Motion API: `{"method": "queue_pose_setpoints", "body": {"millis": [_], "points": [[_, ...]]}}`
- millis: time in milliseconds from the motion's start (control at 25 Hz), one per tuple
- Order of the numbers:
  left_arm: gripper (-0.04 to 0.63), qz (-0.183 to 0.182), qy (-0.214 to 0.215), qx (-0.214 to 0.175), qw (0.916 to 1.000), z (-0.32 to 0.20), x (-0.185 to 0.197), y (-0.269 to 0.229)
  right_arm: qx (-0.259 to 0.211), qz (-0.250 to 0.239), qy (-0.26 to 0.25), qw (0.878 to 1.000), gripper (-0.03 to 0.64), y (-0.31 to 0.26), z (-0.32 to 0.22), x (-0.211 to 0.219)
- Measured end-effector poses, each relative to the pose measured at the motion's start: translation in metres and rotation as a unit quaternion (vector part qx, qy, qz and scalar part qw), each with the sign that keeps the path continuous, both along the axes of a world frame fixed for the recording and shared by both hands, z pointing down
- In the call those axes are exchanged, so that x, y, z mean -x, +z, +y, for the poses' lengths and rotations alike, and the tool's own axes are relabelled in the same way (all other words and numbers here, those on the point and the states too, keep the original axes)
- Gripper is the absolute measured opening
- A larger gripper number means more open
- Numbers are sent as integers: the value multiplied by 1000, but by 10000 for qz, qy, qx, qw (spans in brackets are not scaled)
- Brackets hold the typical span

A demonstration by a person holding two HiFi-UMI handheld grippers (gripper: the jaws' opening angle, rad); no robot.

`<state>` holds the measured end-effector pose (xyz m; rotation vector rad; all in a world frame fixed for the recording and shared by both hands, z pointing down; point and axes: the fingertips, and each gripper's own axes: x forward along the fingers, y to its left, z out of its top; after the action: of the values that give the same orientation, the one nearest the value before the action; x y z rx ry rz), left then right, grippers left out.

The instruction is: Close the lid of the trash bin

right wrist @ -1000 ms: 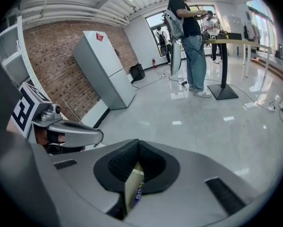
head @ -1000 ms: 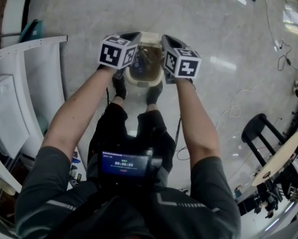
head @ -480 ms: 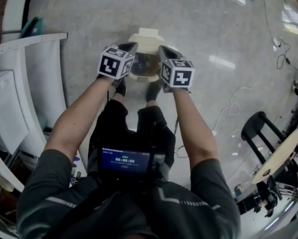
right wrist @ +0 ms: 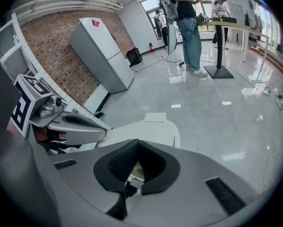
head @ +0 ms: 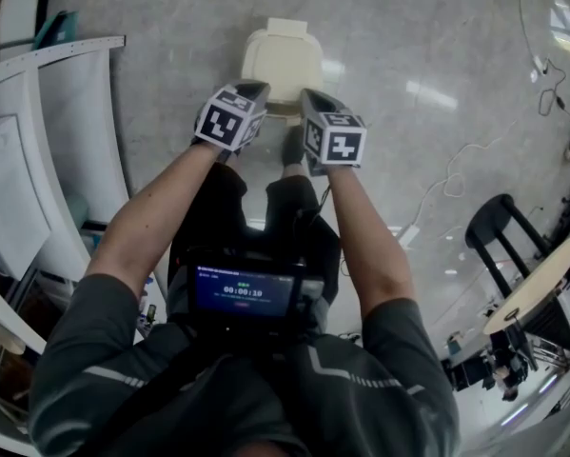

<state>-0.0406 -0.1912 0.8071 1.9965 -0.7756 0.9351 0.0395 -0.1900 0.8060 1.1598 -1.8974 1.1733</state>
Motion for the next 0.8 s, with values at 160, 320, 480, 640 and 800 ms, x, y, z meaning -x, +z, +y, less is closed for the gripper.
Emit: {"method": "queue_pose_setpoints", "body": {"millis": [160, 320, 480, 640, 800], "points": [[-3, 16, 85, 143, 9999, 21, -3, 13, 183, 45, -42, 9998, 3, 11, 16, 1], [-3, 27, 85, 392, 9992, 43, -3, 28, 368, 225, -299, 9986, 3, 28, 35, 4], [-3, -89, 136, 418, 9990, 50, -3, 39, 558, 481, -463, 9962, 3, 45, 52, 3], [-3, -117, 69, 577, 9982, 55, -4, 74, 714, 593, -531, 9943, 3, 79, 61, 4], [-3, -182, 52, 719, 9972, 64, -3, 92, 843, 610, -598, 9928, 3, 95, 67, 6]]}}
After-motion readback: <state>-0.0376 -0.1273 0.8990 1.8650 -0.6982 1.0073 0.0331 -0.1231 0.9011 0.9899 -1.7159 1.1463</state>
